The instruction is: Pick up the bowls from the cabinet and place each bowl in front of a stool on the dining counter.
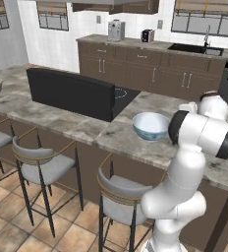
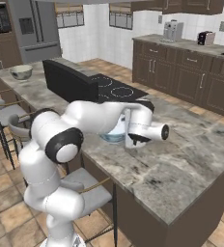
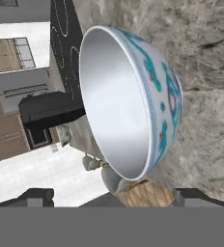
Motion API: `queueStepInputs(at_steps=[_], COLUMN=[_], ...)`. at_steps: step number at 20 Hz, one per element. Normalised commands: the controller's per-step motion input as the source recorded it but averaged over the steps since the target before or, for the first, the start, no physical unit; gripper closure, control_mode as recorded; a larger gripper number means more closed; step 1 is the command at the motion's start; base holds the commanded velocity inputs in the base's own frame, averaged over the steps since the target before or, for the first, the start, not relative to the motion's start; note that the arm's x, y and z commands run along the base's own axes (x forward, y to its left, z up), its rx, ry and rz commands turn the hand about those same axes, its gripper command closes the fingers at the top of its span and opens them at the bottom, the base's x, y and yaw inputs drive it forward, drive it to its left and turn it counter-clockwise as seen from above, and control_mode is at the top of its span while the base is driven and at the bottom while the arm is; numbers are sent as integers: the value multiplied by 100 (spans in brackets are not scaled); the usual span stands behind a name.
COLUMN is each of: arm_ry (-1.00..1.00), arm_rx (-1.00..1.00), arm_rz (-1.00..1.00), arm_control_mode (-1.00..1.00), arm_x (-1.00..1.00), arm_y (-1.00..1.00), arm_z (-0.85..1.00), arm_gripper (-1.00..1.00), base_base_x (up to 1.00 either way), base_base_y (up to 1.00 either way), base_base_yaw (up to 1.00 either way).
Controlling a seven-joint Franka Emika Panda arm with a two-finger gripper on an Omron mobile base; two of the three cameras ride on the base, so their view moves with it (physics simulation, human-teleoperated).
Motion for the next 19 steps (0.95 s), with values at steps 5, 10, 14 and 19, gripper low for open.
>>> queueStepInputs(at_steps=[5,10,14,19], arm_ry=[2,14,12,7], arm_rx=[-14,-16,-21,-24], arm_rz=[9,5,7,14], arm_control_mode=[-100,-100,-100,-100], arm_x=[-80,-59,-71,-81], arm_y=[12,47,85,100], arm_z=[73,98,72,50], arm_gripper=[-100,-100,-100,-100], base_base_x=[0,0,0,0], base_base_y=[0,0,0,0], base_base_yaw=[0,0,0,0])
